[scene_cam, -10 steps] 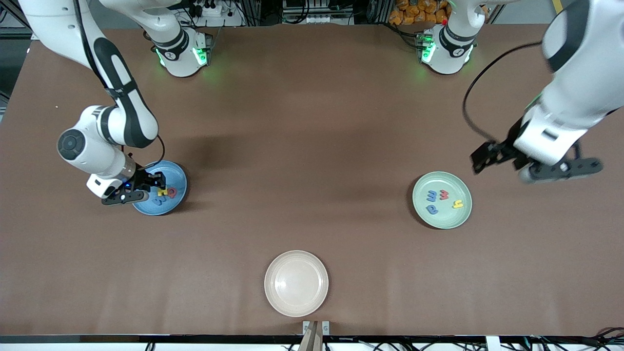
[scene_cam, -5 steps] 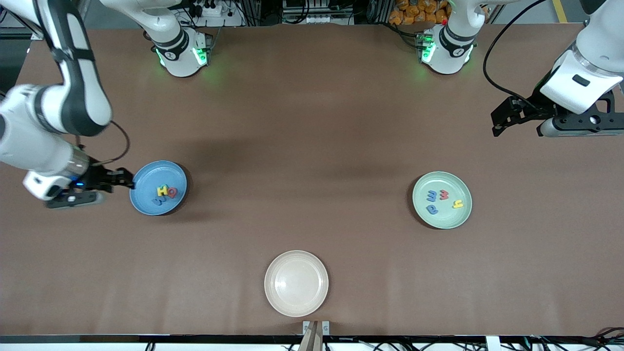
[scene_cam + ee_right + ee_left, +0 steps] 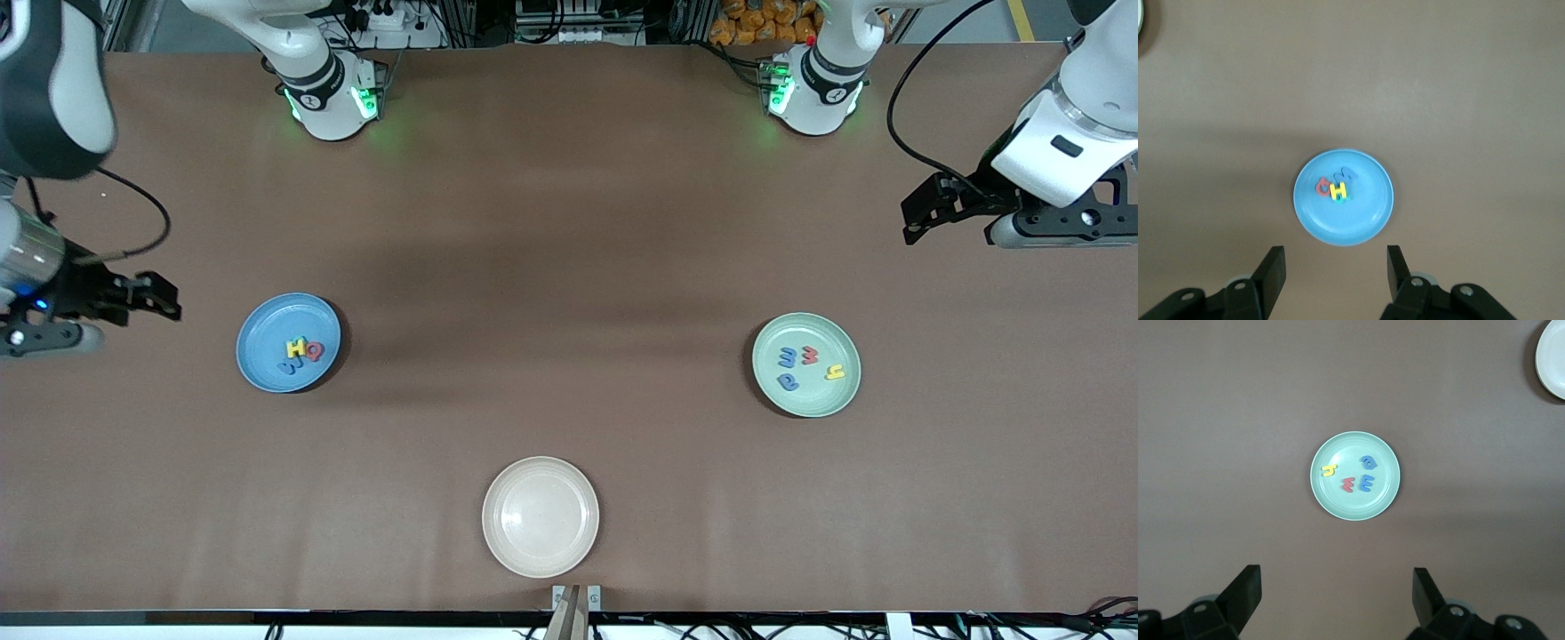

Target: Sort uppercase to blue plate, lowercase to green plate

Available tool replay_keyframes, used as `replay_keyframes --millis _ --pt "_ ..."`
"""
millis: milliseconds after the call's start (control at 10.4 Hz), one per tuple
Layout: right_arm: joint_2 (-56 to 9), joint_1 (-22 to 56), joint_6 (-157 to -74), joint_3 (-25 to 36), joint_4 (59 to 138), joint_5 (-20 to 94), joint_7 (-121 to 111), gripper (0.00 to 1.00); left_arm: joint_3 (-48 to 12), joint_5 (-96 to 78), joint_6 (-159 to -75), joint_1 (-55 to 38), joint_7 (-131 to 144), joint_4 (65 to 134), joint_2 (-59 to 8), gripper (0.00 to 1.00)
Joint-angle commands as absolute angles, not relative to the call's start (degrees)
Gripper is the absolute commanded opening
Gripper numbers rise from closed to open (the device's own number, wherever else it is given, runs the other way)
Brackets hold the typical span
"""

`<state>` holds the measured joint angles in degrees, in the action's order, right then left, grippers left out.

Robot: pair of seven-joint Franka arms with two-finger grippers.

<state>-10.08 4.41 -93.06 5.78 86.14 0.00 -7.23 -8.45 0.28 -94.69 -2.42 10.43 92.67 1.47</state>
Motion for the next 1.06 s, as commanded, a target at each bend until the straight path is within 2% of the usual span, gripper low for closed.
replay_keyframes --millis 0,289,481,770,962 --pt "-8.7 3.7 -82.3 5.2 79.2 -0.9 -7.1 0.72 -8.3 0.0 -93.4 -1.8 9.1 91.3 0.6 1.00" --pt "-1.5 4.1 -74.8 5.1 79.5 -0.8 -6.9 0.72 -8.3 0.0 -93.5 -1.8 9.1 91.4 -0.4 1.00" --pt "1.5 4.1 -72.9 5.1 80.8 -0.7 -6.9 0.73 -8.3 0.0 -93.5 -1.5 9.2 91.4 -0.4 1.00" --pt "2.2 4.1 -72.9 5.2 82.0 -0.7 -7.0 0.73 -8.3 0.0 -93.5 -1.5 9.1 91.3 -0.4 1.00" --pt "2.5 4.2 -75.8 5.2 85.0 -0.7 -7.0 0.74 -8.3 0.0 -93.6 -1.5 9.1 91.2 -0.4 1.00"
